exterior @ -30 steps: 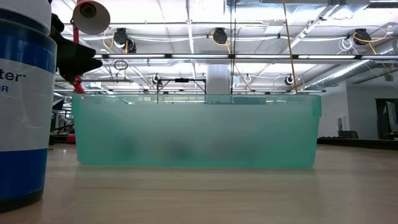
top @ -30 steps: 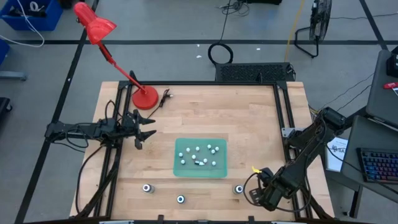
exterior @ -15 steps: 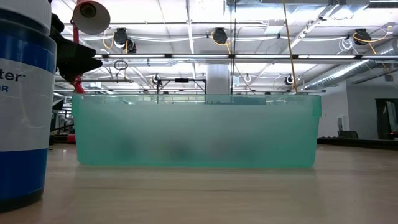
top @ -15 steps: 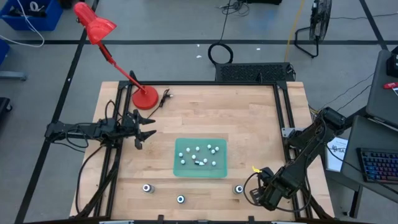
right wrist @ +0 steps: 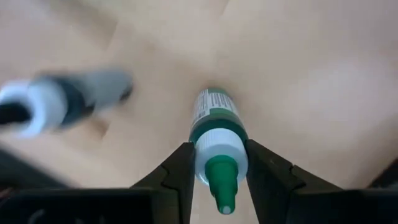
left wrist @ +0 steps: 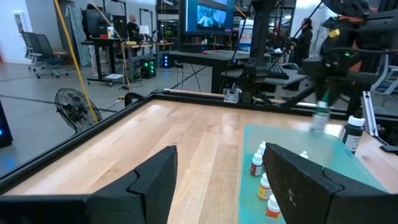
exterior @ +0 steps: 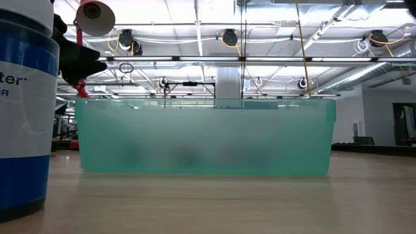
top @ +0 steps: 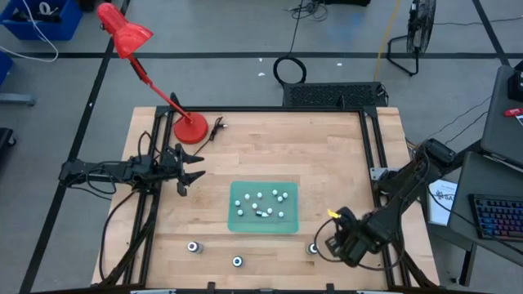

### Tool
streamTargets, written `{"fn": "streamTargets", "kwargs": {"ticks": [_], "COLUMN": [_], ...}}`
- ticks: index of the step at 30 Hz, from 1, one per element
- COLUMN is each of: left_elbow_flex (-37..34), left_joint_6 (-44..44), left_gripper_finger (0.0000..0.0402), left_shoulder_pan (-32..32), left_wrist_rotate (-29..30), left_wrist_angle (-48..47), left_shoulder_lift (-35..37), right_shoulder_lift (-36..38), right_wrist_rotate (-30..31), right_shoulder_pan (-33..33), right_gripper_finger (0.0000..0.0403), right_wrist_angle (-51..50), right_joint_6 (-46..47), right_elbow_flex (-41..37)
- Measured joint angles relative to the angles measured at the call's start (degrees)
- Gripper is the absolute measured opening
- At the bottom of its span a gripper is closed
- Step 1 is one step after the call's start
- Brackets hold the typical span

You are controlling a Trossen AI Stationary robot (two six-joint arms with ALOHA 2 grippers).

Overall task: Pick & Place food coloring
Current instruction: Put the large green food coloring bottle into the green bin

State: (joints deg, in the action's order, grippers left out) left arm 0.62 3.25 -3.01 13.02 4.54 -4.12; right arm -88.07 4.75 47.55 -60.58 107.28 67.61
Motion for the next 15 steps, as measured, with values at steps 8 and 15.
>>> {"fn": "streamTargets", "kwargs": {"ticks": [8, 15], "left_elbow_flex": [0.0, 0.0], "left_joint_6": [0.0, 0.0], "left_gripper_finger": [0.0241, 0.0241], "left_shoulder_pan": [0.0, 0.0], "left_wrist_rotate": [0.0, 0.0], "left_wrist_angle": [0.0, 0.0], "left_shoulder_lift": [0.0, 0.0], "right_shoulder_lift": [3.9, 6.2], "right_wrist_rotate": [9.5, 25.6], "right_shoulder_pan": [-5.7, -11.8], "right_gripper_finger": [0.0107, 0.0107], "right_wrist_angle": [-9.8, -3.3], "right_joint_6": [-10.5, -31.3], "right_elbow_flex": [0.0, 0.0]}}
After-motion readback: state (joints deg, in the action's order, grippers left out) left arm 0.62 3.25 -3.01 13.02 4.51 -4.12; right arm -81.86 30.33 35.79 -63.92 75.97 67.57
